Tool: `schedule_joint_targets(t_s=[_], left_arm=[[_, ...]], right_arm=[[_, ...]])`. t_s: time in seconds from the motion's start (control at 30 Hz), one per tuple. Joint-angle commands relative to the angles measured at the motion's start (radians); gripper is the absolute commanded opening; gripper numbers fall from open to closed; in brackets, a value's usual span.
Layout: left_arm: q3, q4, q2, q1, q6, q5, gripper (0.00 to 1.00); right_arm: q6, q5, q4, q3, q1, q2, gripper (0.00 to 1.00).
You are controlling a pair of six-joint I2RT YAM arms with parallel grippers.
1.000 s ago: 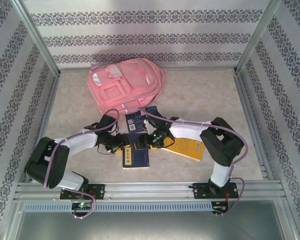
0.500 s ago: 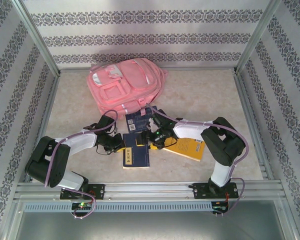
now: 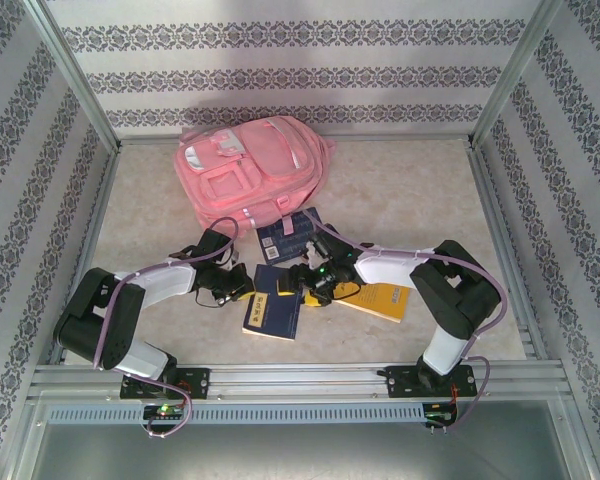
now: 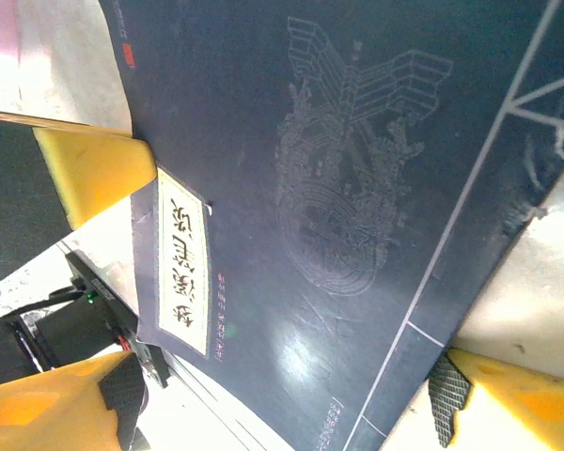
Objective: Pack the student bag
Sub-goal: Pick up the book from the bottom-center of the table.
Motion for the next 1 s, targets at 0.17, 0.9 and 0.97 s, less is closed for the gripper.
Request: schedule_joint_targets(t_s=[0.17, 0.9, 0.97], left_arm=[[-0.037, 0.13, 0.029, -0.051, -0.02, 0.131, 0.0], [-0.038, 0.139, -0.069, -0.055, -0.087, 0.174, 0.0], [-0.033, 0.137, -0.074, -0.053, -0.086, 0.171, 0.0]], right_arm=[[0.023, -0.229, 0.328, 0.023, 0.061, -0.067, 0.79], [-0.046, -0.029, 0.295, -0.014, 0.032, -0.097, 0.71], [-0.063, -0.015, 0.268, -0.005, 0.032, -0.067, 0.7]])
